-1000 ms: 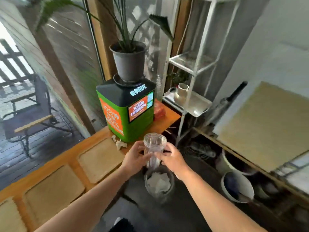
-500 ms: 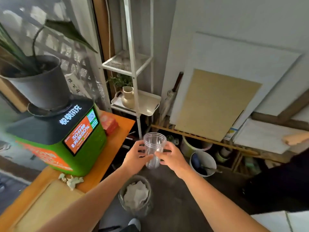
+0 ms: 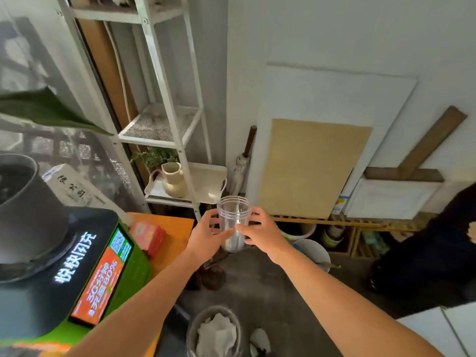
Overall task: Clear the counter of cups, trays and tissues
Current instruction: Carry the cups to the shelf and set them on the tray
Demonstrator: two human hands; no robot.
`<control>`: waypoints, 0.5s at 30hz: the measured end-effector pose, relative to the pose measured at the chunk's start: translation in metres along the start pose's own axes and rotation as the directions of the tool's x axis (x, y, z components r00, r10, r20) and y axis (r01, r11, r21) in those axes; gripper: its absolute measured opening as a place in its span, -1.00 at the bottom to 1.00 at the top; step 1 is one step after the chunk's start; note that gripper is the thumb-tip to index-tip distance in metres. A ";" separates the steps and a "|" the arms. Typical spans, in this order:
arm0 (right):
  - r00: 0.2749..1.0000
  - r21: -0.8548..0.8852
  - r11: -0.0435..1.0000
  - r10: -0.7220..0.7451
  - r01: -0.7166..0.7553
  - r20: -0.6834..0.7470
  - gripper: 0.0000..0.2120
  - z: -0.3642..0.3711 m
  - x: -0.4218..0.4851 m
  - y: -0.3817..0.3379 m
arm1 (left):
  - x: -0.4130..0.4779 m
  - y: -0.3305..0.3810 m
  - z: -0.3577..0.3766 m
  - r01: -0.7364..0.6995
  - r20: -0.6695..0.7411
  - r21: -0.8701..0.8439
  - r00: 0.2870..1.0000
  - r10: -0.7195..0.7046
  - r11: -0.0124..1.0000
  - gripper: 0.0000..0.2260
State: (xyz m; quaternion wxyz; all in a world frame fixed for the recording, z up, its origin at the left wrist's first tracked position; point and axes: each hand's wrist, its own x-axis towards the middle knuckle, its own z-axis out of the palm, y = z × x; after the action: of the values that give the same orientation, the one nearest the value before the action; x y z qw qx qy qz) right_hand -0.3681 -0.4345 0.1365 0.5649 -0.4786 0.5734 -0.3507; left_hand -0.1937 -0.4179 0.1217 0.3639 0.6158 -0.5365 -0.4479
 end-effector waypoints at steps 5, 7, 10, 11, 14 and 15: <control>0.998 0.036 0.999 -0.038 0.036 0.050 -0.57 -0.003 0.053 -0.023 | 0.049 0.015 -0.010 -0.026 -0.034 0.015 0.999 0.027 1.000 -0.47; 0.995 0.056 0.997 -0.050 0.046 0.081 -0.57 -0.003 0.082 -0.033 | 0.074 0.021 -0.015 -0.028 -0.071 0.013 0.997 0.029 1.000 -0.45; 0.987 0.068 0.995 -0.087 0.079 0.135 -0.46 -0.002 0.137 -0.058 | 0.120 0.037 -0.025 -0.027 -0.158 -0.007 0.987 0.026 1.000 -0.45; 0.983 0.058 0.994 -0.097 0.089 0.153 -0.43 -0.002 0.157 -0.068 | 0.137 0.043 -0.028 -0.024 -0.190 -0.016 0.982 0.021 1.000 -0.48; 0.966 0.041 0.990 -0.141 0.135 0.219 -0.41 -0.004 0.224 -0.103 | 0.194 0.062 -0.038 -0.023 -0.282 -0.032 0.959 0.013 0.999 -0.54; 0.957 0.034 0.987 -0.162 0.158 0.240 -0.42 -0.005 0.248 -0.115 | 0.213 0.070 -0.040 -0.030 -0.314 -0.032 0.949 0.019 0.999 -0.54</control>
State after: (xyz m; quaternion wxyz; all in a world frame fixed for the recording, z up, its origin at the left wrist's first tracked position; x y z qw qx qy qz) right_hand -0.3316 -0.7032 0.1681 0.6038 -0.5586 0.4572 -0.3382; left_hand -0.1742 -0.6409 0.1657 0.4613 0.6657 -0.4711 -0.3494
